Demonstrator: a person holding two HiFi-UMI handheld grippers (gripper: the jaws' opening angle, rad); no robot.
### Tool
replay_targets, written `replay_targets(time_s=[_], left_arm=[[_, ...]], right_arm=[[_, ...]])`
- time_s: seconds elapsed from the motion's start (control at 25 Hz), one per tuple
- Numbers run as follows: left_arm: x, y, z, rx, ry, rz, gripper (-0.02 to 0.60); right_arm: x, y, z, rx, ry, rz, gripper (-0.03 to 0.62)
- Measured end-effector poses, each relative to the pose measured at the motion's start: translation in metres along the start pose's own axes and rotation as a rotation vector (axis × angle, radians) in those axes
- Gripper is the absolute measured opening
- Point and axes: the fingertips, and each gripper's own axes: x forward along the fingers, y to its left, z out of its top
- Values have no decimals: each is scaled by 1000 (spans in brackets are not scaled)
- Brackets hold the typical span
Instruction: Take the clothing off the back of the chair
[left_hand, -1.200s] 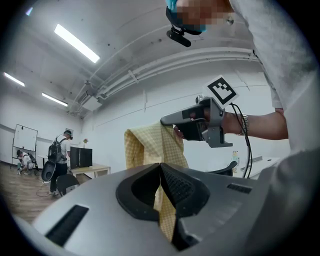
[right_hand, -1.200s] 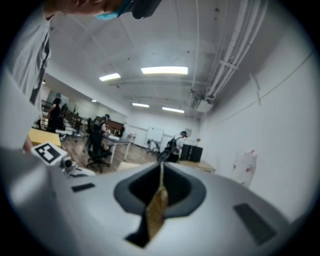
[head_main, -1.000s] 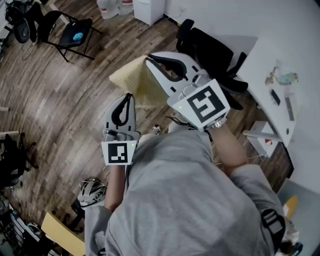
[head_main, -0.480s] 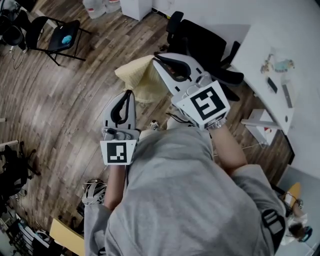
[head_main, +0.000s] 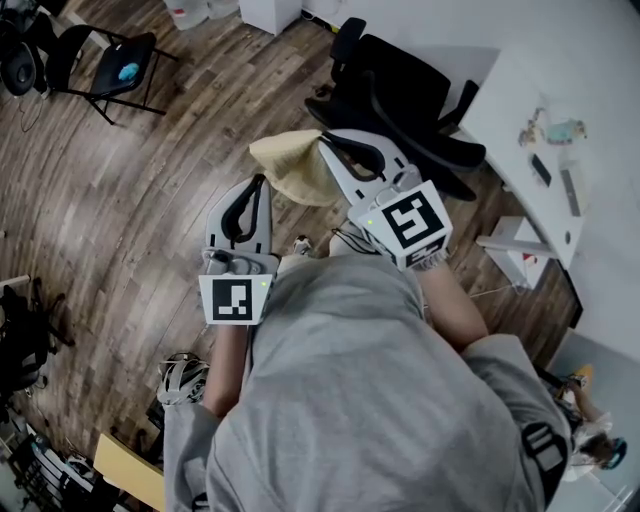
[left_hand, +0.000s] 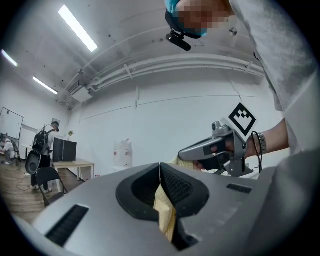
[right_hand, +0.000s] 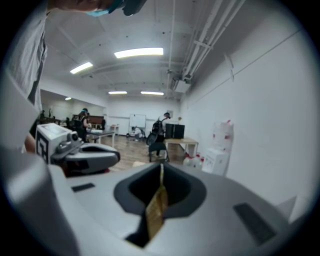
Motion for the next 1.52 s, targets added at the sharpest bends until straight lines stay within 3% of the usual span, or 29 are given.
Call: replay_targets(time_s=[0.64,1.52], left_arm=[[5,-15,-3,-5,15,-32,35],[13,-47,-6,-6,16,-101,35]], right_arm=[[-23,0,-60,112,92,-31,43],[-53,-8,-72,109,106,-89,43]])
